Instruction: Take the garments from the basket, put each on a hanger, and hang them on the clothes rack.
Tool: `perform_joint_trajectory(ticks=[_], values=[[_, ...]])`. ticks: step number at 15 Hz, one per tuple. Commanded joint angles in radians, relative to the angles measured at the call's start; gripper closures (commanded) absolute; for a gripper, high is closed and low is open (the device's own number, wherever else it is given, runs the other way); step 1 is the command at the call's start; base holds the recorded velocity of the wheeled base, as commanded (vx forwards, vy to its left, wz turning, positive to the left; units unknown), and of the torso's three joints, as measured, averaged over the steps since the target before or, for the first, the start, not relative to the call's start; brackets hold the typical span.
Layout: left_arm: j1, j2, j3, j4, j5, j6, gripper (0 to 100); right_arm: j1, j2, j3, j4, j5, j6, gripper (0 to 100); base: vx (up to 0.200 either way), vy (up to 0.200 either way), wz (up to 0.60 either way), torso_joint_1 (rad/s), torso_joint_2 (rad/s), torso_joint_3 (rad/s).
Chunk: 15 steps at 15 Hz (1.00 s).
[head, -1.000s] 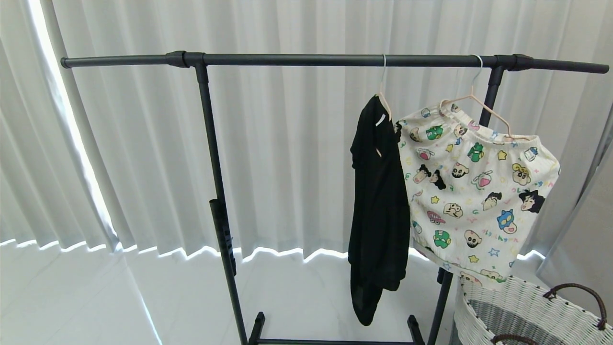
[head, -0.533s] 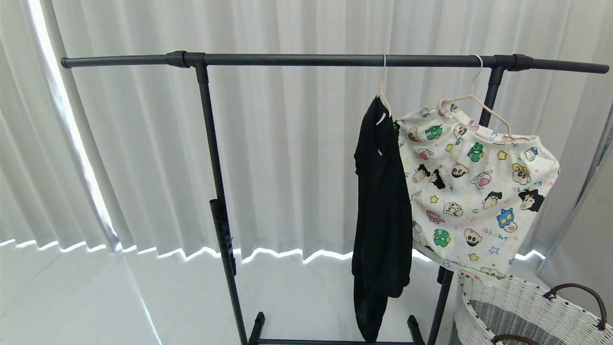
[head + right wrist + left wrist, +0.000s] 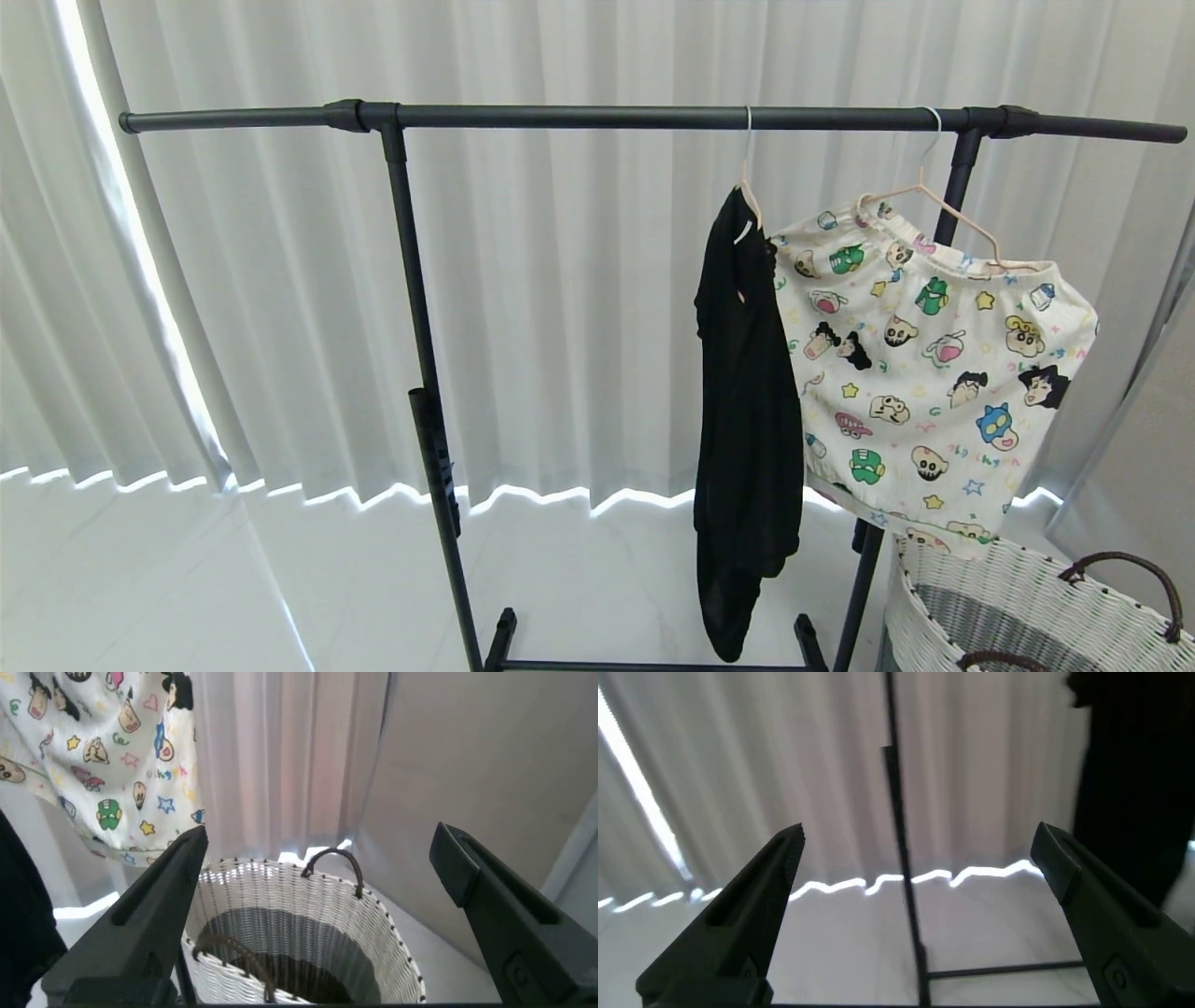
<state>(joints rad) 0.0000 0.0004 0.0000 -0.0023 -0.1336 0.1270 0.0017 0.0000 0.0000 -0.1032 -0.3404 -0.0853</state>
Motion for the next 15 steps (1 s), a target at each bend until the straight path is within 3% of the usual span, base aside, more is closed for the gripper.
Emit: perform_joint_trajectory(ticks=[1,3,4,8,10,11,13,15], values=[[0.0,0.001,0.0,0.012,0.009,-0.058,0,0.0,0.0,0.0,0.011,0.064,-0.001,0,0.0,0.0,0.0,0.0,0.0,0.0],[0.0,0.001,0.0,0.012,0.017,-0.079,0,0.0,0.0,0.0,0.043,0.238,0.006,0,0.0,0.0,0.0,0.0,0.0,0.0],[0.0,0.001,0.0,0.012,0.017,-0.081,0,0.001,0.0,0.0,0.045,0.261,0.015,0,0.0,0.0,0.0,0.0,0.0,0.0],[0.0,0.001,0.0,0.012,0.017,-0.079,0,0.0,0.0,0.0,0.048,0.238,0.033,0,0.0,0.0,0.0,0.0,0.0,0.0],[0.0,0.001,-0.002,0.012,0.017,-0.079,0,0.0,0.0,0.0,0.053,0.238,0.072,0,0.0,0.0,0.0,0.0,0.0,0.0],[0.0,0.007,-0.002,0.012,0.019,-0.081,0,0.001,0.0,0.0,0.059,0.238,0.133,0,0.0,0.0,0.0,0.0,0.0,0.0],[0.0,0.015,0.0,0.013,0.009,-0.015,0,0.001,0.0,0.0,0.059,0.238,0.124,0,0.0,0.0,0.0,0.0,0.0,0.0],[0.0,0.0,0.0,0.013,0.005,-0.02,0,0.001,0.0,0.0,0.059,0.239,0.122,0,0.0,0.0,0.0,0.0,0.0,0.0]])
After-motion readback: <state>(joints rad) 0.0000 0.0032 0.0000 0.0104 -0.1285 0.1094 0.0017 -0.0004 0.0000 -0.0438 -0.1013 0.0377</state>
